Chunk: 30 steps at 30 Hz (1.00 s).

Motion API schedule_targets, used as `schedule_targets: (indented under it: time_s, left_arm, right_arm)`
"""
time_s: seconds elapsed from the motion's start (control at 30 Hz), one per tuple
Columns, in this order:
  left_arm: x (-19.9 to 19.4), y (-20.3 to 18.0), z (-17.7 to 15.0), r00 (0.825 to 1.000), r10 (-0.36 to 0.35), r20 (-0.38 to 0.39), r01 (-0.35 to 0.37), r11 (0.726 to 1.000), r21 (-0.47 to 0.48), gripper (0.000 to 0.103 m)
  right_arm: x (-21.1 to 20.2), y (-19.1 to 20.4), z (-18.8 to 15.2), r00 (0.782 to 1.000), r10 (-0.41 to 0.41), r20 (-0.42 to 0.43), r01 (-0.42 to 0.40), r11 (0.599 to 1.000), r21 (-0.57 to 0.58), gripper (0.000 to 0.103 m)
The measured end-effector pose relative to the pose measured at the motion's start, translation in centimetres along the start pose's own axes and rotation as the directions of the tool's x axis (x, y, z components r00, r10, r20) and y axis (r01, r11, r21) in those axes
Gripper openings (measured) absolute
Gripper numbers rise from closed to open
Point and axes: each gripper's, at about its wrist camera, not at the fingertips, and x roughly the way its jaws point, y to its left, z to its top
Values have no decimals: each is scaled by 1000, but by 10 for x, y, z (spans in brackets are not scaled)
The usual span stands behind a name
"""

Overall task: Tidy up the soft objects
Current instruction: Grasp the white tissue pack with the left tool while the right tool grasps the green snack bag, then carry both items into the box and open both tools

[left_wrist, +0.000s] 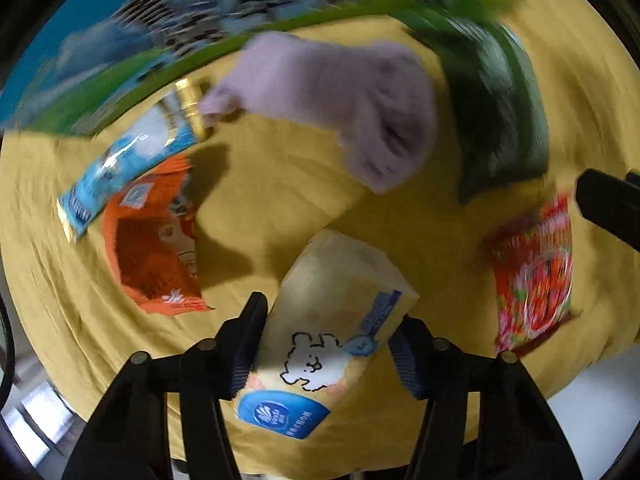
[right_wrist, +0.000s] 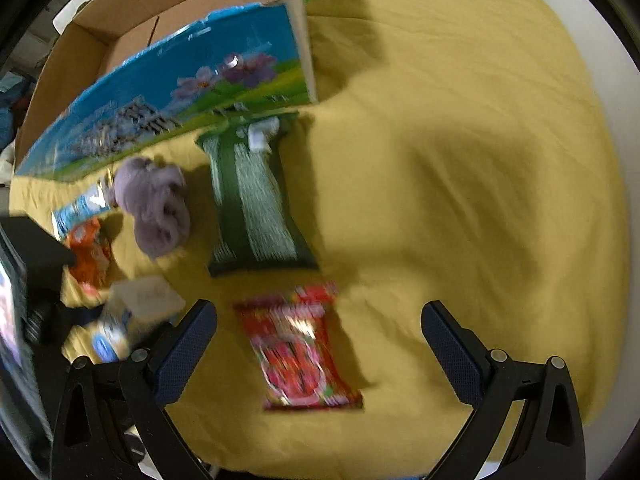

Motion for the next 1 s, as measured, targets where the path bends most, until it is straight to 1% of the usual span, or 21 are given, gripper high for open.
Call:
schedule_targets:
  time_s: [0.07, 0.1, 0.13, 0.17, 0.2, 0.23, 0.27, 0.3, 0.33, 0.37, 0.4, 0.43, 0.53, 0.6, 0.67, 0.73, 0.83, 0.93, 1.0]
  left_arm:
    - [-3, 17, 1, 1000, -22, 7, 23, 994, -107, 48]
    - [-4, 30, 2, 999, -38, 14, 40, 984, -172, 48]
    - [-4, 38, 3, 999, -47, 22, 50, 974, -221, 47]
    - [-4, 45, 3, 998, -54, 25, 59, 965, -256, 47]
    - [-5, 51, 3, 997, -70, 21, 73, 957, -282, 47]
    - [-3, 55, 3, 996, -90, 15, 91, 950, -298, 47]
    - [0, 56, 2, 995, -104, 8, 101, 947, -306, 47]
    - [1, 56, 1, 994, -107, 2, 103, 948, -303, 48]
    - [3, 55, -2, 994, -108, 0, 103, 948, -301, 48]
    - [4, 54, -4, 994, -107, 0, 102, 949, -298, 48]
    - [7, 53, -8, 994, -105, -1, 100, 951, -291, 47]
    - [7, 51, -11, 995, -104, 1, 100, 954, -284, 47]
    - [21, 44, -21, 994, -102, 30, 106, 951, -289, 43]
    - [19, 44, -33, 993, -109, 45, 117, 945, -306, 42]
    - [14, 44, -41, 993, -103, 57, 116, 940, -321, 41]
    - [-5, 48, -49, 992, -104, 76, 124, 934, -336, 41]
    - [-34, 45, -61, 989, -98, 111, 130, 934, -333, 41]
    - [-68, 40, -74, 981, -109, 158, 156, 931, -331, 41]
    - [-99, 36, -81, 972, -103, 209, 168, 931, -323, 41]
  right_arm:
    - [3, 4, 13, 1000, 18, 5, -18, 1000, 3, 103]
    - [7, 7, 22, 999, 39, 11, -39, 999, 10, 102]
    - [11, 8, 28, 998, 55, 12, -56, 998, 19, 98]
    - [15, 9, 35, 997, 76, 9, -76, 997, 29, 97]
    - [22, 12, 42, 996, 92, -2, -91, 995, 37, 92]
    - [27, 13, 48, 996, 92, -11, -91, 995, 41, 82]
    - [31, 14, 51, 996, 91, -16, -90, 995, 45, 78]
    - [37, 14, 56, 996, 88, -29, -86, 995, 52, 74]
    - [43, 15, 59, 995, 84, -44, -82, 995, 55, 66]
    - [48, 16, 60, 995, 86, -53, -82, 995, 59, 61]
    - [51, 16, 61, 993, 97, -63, -93, 994, 66, 50]
    - [53, 18, 61, 993, 92, -76, -87, 994, 63, 47]
    - [50, 23, 56, 996, 44, -71, -42, 999, 32, 41]
    - [49, 27, 48, 995, 30, -98, -29, 1000, 12, 40]
    - [47, 30, 42, 994, 26, -102, -26, 1000, -1, 39]
    - [40, 33, 34, 995, 16, -101, -18, 1000, -21, 38]
    - [23, 39, 28, 994, 41, -97, -44, 998, -37, 38]
    - [-2, 43, 21, 993, 78, -85, -83, 995, -54, 38]
    - [-23, 43, 19, 993, 100, -67, -105, 992, -66, 38]
